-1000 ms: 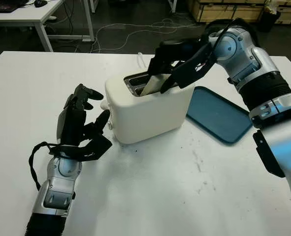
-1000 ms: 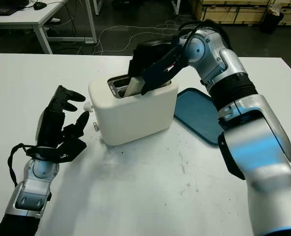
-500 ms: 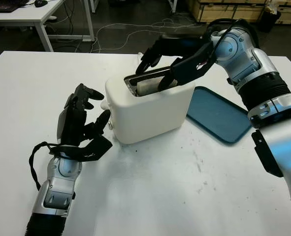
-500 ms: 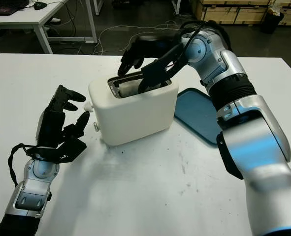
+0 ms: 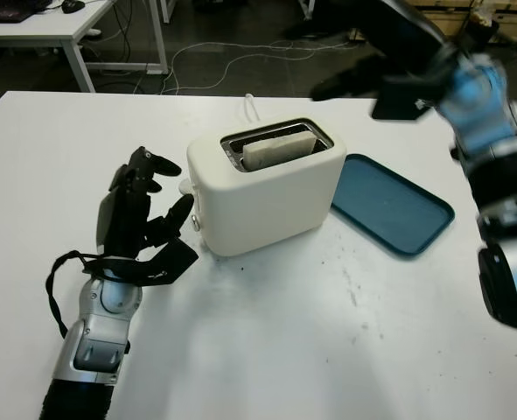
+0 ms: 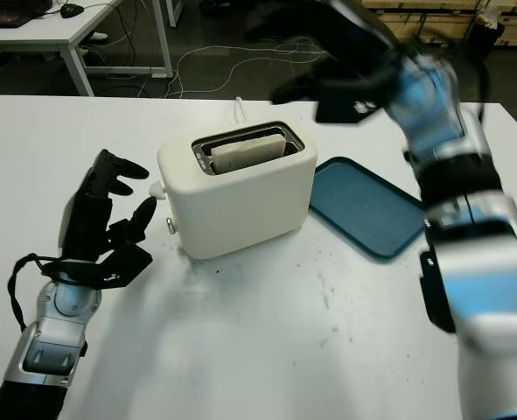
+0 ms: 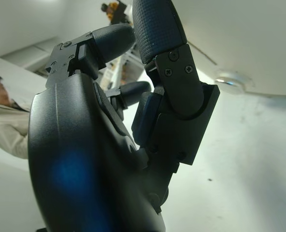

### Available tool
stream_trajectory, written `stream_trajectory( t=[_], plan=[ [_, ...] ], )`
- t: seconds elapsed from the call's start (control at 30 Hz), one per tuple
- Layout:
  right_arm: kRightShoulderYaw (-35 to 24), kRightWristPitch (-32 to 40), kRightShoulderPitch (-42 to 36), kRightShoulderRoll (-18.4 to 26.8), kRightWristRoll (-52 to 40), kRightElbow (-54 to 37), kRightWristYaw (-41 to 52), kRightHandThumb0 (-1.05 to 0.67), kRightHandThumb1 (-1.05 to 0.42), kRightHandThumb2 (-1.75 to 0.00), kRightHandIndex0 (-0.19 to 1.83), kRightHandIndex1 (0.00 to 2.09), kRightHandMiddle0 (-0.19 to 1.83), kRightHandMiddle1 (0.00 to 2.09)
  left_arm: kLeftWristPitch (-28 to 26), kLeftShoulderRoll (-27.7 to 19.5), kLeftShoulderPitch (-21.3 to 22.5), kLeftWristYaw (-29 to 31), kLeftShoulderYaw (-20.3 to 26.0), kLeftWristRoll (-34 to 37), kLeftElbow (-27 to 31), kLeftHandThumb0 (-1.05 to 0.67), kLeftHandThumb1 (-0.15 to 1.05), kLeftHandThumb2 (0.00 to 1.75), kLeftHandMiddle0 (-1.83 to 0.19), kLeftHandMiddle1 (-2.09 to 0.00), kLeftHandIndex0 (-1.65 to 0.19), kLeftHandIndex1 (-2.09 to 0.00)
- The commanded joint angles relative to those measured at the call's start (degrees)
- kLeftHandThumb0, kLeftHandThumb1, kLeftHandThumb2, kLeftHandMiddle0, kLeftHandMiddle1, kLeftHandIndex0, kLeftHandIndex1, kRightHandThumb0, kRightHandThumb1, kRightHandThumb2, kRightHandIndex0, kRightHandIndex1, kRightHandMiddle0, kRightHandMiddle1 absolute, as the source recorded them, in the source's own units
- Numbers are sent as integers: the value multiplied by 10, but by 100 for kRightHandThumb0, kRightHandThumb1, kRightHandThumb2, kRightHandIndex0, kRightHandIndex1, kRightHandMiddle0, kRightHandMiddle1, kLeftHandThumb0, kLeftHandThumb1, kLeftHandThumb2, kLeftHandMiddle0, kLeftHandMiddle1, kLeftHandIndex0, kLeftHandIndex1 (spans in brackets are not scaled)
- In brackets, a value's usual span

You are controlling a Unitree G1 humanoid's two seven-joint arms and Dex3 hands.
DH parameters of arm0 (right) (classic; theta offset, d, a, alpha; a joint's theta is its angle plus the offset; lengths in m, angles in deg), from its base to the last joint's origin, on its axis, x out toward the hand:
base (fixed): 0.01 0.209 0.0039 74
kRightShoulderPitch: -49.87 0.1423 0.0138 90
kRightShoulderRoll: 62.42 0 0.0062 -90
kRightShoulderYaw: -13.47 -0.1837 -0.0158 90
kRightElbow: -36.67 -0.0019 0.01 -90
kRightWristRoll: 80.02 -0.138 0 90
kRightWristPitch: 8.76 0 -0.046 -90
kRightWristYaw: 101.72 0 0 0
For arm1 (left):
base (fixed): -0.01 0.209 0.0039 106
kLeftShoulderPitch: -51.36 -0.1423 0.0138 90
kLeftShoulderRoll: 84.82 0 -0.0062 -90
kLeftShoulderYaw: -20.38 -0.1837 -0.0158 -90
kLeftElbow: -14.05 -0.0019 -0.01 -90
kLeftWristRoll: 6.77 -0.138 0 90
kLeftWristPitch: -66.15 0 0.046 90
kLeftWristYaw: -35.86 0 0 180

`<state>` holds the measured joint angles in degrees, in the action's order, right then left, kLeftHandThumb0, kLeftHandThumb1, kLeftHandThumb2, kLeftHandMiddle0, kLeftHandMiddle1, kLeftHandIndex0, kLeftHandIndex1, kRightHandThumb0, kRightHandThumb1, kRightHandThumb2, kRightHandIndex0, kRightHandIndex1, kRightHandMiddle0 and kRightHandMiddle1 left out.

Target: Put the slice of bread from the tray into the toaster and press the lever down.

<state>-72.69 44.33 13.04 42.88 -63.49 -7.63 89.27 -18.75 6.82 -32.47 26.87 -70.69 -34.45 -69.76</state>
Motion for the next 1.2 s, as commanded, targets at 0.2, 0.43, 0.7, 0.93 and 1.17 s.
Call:
stream_trajectory(
  t=[0.2,0.43,0.7,0.93,1.17],
  plan=[
    [-81,35,-297,-40,-83,-196,-59,-46,-92,-4,78,14,75,0,4,-48,18,26,6,-17,15,-93,92,72,-13,-175,0,-163],
    [-123,85,-443,-94,-130,-312,-81,-36,-92,-5,80,7,74,1,20,-122,39,89,15,-9,34,-86,79,82,-19,-175,-6,-169],
    [-124,144,-462,-105,-121,-363,-78,-36,-92,-4,81,4,75,1,36,-256,97,280,3,24,29,-66,42,147,-15,-175,-8,-167],
    [-119,141,-449,-110,-115,-358,-77,-39,-92,-3,84,3,77,1,62,-304,131,345,-14,12,12,-73,37,147,-12,-173,-10,-162],
    [-122,143,-446,-108,-105,-359,-81,-38,-92,-3,85,2,78,1,75,-314,142,379,-24,17,-4,-72,38,141,-7,-170,-6,-159]
  ],
)
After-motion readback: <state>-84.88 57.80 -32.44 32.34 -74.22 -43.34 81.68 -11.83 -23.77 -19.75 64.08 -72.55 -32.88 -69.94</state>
